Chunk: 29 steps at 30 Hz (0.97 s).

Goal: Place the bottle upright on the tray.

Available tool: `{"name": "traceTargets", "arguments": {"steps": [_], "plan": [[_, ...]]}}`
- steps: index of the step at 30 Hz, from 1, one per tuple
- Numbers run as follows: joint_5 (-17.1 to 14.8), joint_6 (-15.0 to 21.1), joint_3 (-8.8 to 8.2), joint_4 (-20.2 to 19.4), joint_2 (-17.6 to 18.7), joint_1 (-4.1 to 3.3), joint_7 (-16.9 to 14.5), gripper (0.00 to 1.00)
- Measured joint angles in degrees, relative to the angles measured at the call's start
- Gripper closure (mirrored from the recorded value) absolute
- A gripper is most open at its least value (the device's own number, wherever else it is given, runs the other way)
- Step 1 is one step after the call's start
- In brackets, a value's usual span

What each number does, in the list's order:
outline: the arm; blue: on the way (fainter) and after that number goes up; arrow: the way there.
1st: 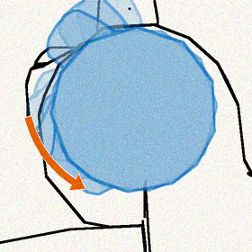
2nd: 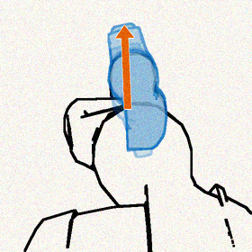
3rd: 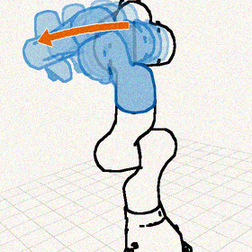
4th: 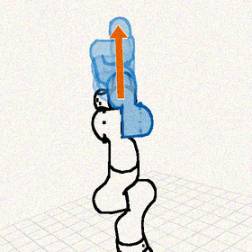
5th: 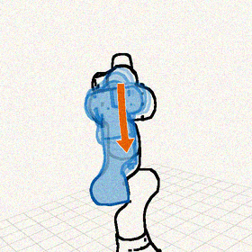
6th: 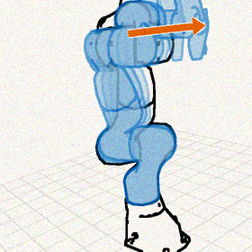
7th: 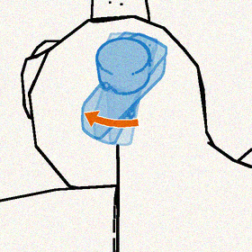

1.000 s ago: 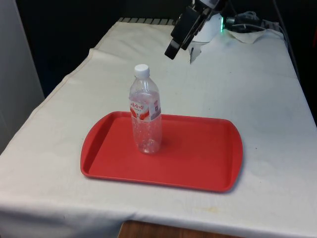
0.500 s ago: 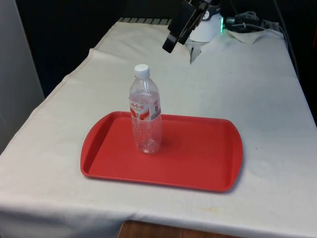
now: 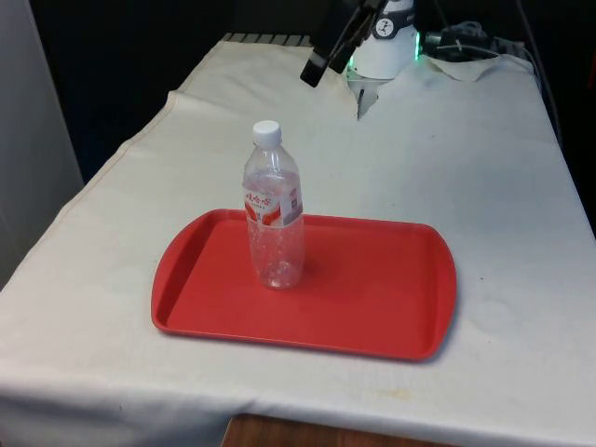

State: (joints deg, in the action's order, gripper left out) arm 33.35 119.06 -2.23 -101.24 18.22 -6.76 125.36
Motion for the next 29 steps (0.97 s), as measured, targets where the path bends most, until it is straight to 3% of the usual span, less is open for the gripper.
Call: {"name": "traceTargets", "arguments": {"steps": [18,29], "plan": [[0.0,1.9,-0.63,-8.3,-6.1,0.4,1.0,0.0],[0.0,2.4,-0.63,-9.9,-7.2,0.46,1.3,0.0]]}}
